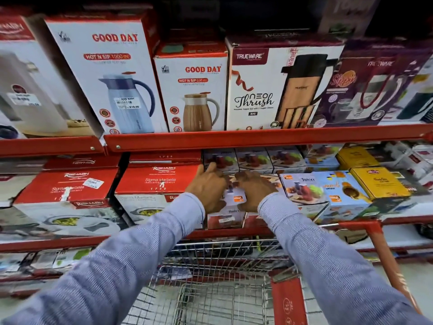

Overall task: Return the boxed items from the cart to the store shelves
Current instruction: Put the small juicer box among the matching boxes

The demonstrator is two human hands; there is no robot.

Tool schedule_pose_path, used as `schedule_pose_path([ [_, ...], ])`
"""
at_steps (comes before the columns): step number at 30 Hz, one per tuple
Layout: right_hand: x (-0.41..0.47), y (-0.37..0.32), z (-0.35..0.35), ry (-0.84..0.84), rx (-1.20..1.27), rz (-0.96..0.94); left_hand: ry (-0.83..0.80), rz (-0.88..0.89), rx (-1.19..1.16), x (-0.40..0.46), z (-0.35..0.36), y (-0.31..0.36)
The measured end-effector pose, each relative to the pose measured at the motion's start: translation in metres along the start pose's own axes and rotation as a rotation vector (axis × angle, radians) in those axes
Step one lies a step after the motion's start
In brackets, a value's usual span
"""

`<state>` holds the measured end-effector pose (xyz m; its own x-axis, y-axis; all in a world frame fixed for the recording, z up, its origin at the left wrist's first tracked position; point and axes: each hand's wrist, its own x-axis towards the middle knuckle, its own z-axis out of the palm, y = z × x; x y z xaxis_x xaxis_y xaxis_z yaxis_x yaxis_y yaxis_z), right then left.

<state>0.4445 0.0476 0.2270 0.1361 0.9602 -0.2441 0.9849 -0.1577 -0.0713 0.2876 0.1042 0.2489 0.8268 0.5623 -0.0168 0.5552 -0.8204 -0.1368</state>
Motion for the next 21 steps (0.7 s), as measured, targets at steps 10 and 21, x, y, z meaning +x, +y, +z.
schedule_pose_path([
  [10, 0.028, 0.013, 0.004, -0.098, -0.185, -0.2, -0.362, 0.018, 0.333, 0.037, 0.02, -0.005],
  [21, 0.026, 0.016, 0.001, -0.019, -0.186, -0.187, -0.301, 0.008, 0.277, 0.039, 0.021, -0.008],
])
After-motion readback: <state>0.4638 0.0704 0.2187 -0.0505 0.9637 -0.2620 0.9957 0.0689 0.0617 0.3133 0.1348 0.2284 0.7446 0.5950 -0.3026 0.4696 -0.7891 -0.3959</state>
